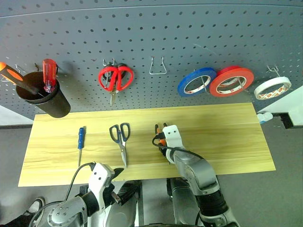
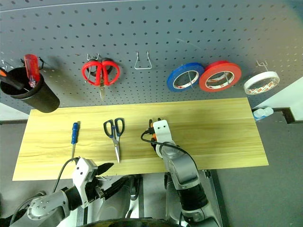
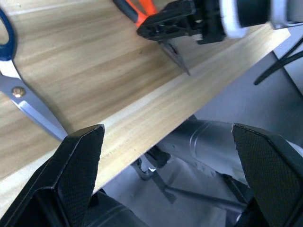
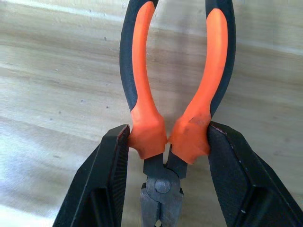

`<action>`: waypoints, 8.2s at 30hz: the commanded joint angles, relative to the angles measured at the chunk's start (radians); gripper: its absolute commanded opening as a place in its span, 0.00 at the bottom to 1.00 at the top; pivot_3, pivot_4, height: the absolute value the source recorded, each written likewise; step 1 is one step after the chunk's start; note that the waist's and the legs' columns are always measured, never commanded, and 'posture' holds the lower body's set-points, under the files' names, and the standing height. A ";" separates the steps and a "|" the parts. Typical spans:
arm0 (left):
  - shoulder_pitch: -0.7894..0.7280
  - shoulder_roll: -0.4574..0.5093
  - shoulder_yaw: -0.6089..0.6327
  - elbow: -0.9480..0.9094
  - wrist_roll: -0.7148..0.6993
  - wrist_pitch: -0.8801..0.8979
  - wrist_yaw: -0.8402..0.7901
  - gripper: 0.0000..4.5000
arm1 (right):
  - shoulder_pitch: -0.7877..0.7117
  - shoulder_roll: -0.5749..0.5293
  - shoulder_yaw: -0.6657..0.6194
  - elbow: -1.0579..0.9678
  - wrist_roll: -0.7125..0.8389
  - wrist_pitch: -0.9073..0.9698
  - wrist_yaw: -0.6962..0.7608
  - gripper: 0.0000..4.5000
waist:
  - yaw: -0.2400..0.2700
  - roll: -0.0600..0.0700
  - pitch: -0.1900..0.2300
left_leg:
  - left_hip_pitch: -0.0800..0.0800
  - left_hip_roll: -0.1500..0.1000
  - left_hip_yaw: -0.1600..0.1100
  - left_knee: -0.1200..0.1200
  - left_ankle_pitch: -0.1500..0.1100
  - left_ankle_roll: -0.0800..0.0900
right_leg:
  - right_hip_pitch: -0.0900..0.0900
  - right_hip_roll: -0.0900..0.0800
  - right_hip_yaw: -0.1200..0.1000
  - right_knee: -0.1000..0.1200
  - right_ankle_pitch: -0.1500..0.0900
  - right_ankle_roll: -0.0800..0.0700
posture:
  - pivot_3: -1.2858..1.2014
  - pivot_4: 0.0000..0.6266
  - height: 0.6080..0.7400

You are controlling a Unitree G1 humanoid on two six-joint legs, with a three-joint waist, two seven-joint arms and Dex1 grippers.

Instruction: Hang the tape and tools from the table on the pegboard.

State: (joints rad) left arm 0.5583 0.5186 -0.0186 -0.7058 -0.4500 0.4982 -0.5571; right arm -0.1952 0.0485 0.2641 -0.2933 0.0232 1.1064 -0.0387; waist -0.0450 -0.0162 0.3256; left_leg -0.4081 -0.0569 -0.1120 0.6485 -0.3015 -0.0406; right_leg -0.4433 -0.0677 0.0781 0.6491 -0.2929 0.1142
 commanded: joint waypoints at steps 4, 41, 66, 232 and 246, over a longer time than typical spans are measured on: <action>0.017 -0.008 0.073 -0.051 -0.070 -0.025 -0.019 1.00 | 0.010 -0.021 -0.027 -0.197 0.022 0.104 0.038 0.46 | 0.000 0.000 0.000 | 0.000 0.000 0.000 0.000 0.000 0.000 | 0.000 0.000 0.000 0.000 0.000 0.000 | 0.53 0.53 0.88; -0.118 0.004 0.196 0.024 -0.162 -0.220 -0.181 1.00 | 0.182 -0.182 -0.181 -0.304 0.072 -0.162 0.184 0.46 | 0.008 -0.003 -0.116 | 0.019 0.000 -0.001 0.015 0.004 -0.006 | 0.020 0.005 -0.001 0.016 0.002 -0.003 | 0.54 0.20 0.88; -0.213 -0.051 0.211 0.123 -0.156 -0.304 -0.212 1.00 | 0.146 -0.150 -0.195 -0.470 0.368 -0.421 0.340 0.46 | 0.033 0.000 -0.173 | 0.038 0.001 -0.003 0.015 0.005 -0.007 | 0.040 0.007 -0.003 0.016 0.004 -0.004 | 0.54 0.14 0.88; -0.247 -0.066 0.111 0.205 -0.118 -0.350 -0.226 1.00 | -0.092 -0.164 -0.206 -0.236 0.121 -0.621 0.241 0.99 | 0.033 0.009 -0.169 | 0.034 0.002 -0.006 -0.003 0.006 -0.008 | 0.034 0.006 -0.006 -0.002 0.005 -0.006 | 0.53 0.17 0.88; -0.265 -0.041 0.117 0.270 -0.099 -0.160 -0.104 1.00 | 0.229 -0.572 -0.295 -0.549 0.453 -0.363 0.582 0.99 | 0.030 0.008 -0.169 | 0.035 0.002 -0.006 -0.001 0.006 -0.007 | 0.038 0.006 -0.007 -0.002 0.004 -0.006 | 0.52 0.20 0.88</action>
State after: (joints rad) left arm 0.3091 0.4708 0.0946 -0.4448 -0.5603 0.2924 -0.7026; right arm 0.0324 -0.5053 -0.0175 -0.7968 0.4550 0.7514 0.5230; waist -0.0146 -0.0078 0.1569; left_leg -0.3730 -0.0549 -0.1181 0.6475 -0.2960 -0.0471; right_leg -0.4051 -0.0619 0.0714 0.6470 -0.2884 0.1086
